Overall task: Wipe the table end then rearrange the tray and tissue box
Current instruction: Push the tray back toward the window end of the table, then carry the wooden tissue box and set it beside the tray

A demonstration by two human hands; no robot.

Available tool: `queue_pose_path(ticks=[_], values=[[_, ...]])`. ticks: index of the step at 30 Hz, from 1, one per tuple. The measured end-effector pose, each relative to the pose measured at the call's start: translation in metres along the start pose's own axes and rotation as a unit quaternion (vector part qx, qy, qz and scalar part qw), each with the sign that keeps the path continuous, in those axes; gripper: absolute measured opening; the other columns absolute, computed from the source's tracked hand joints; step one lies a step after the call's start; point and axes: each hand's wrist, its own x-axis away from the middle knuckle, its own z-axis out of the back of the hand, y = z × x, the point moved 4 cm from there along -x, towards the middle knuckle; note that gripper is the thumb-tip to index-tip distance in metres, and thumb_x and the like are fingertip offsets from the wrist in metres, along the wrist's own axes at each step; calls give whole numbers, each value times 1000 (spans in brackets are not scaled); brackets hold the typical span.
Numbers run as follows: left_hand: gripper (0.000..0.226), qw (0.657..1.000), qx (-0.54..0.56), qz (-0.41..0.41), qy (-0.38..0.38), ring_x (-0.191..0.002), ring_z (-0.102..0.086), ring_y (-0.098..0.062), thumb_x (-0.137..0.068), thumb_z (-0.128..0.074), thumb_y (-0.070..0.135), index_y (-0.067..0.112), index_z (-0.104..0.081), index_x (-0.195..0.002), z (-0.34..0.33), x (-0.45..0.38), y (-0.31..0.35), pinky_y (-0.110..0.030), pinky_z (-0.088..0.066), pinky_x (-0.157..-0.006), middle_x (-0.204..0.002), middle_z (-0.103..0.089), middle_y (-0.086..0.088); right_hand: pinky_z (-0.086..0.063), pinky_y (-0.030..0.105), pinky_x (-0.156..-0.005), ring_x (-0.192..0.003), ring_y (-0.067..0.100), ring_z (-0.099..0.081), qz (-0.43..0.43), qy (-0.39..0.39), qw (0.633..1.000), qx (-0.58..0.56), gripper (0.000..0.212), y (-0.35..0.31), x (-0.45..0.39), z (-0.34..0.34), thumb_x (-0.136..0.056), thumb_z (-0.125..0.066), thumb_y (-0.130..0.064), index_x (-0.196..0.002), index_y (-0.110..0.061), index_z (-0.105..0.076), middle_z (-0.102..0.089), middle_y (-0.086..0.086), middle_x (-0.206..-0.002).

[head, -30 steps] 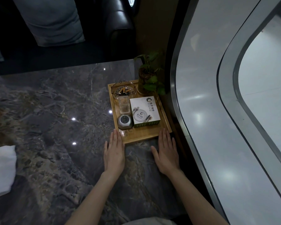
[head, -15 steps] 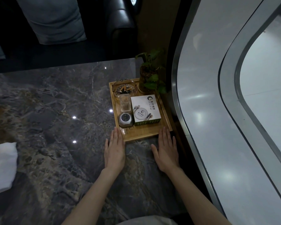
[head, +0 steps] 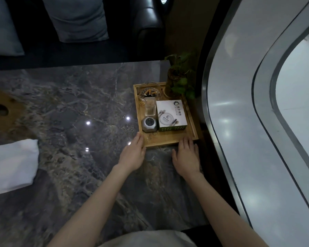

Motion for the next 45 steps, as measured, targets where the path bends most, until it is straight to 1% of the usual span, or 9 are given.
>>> queue_pose_path(ticks=[2, 5, 7, 10, 17, 24, 31, 39, 45], values=[[43, 998, 64, 4, 26, -132, -36, -24, -95, -35, 26, 14, -35, -137, 13, 5, -3, -37, -33, -106, -148, -32, -6, -28, 45, -108, -134, 34, -31, 17, 9, 999, 26, 49, -14, 0, 3, -94, -37, -32, -133, -3, -38, -43, 17, -141], [30, 994, 92, 14, 61, -110, -54, -24, -93, -42, 22, 12, -57, -117, 31, 17, -9, -38, -44, -93, -120, -60, -10, -46, 38, -80, -97, 28, -59, 53, 50, 997, -28, 25, -38, -1, 11, -92, -42, -28, -100, -11, -57, -65, 13, -104], [28, 992, 102, 32, 62, -104, -58, -24, -92, -43, 21, 13, -62, -111, 45, 27, -23, -38, -47, -90, -113, -65, -10, -45, 32, -65, -82, 25, -61, 74, 52, 993, -81, 20, -62, 0, 18, -91, -45, -26, -89, -12, -59, -67, 9, -89], [26, 992, 89, 42, 78, -100, -60, -29, -90, -45, 19, 9, -67, -99, 67, 41, -54, -37, -46, -85, -105, -68, -15, -36, 28, -60, -78, 28, -62, 110, 45, 986, -114, 21, -103, 1, 27, -90, -47, -21, -87, -8, -64, -68, 11, -84], [24, 978, 108, 76, 161, -94, -62, -29, -90, -48, 18, 10, -67, -100, 148, 86, -145, -37, -48, -80, -98, -71, -14, -49, 42, -82, -94, 32, -63, 151, -21, 978, -146, 25, -222, 5, 20, -88, -47, -24, -95, -11, -67, -71, 12, -98], [27, 954, 91, 104, 266, -101, -58, -26, -89, -50, 22, 10, -59, -112, 230, 121, -241, -35, -46, -83, -113, -64, -10, -41, 31, -95, -114, 24, -56, 183, -56, 946, -262, 32, -355, 2, 25, -92, -48, -20, -120, -8, -58, -63, 10, -123], [63, 925, 17, 137, 355, -125, -35, -30, -85, -59, 29, 6, -30, -136, 293, 123, -316, -40, -34, -100, -139, -36, -14, -39, 33, -99, -123, 23, -49, 217, -30, 926, -307, 47, -459, -27, 38, -91, -49, -16, -136, -12, -38, -51, 10, -136], [122, 923, 86, 218, 305, -143, 5, -27, -65, -70, 56, 7, 11, -142, 313, 83, -384, -40, -6, -115, -155, 9, -14, -25, 38, -112, -141, 20, -22, 200, -88, 924, -315, 67, -525, -75, 17, -93, -49, -23, -147, -20, -9, -21, 4, -155], [126, 912, 173, 223, 296, -141, -12, -29, -60, -77, 50, 7, 9, -142, 305, 65, -400, -44, -20, -114, -155, -7, -16, -14, 33, -115, -143, 18, -14, 214, -151, 924, -280, 62, -560, -100, -9, -97, -35, -39, -147, -12, -10, -14, 6, -157]])
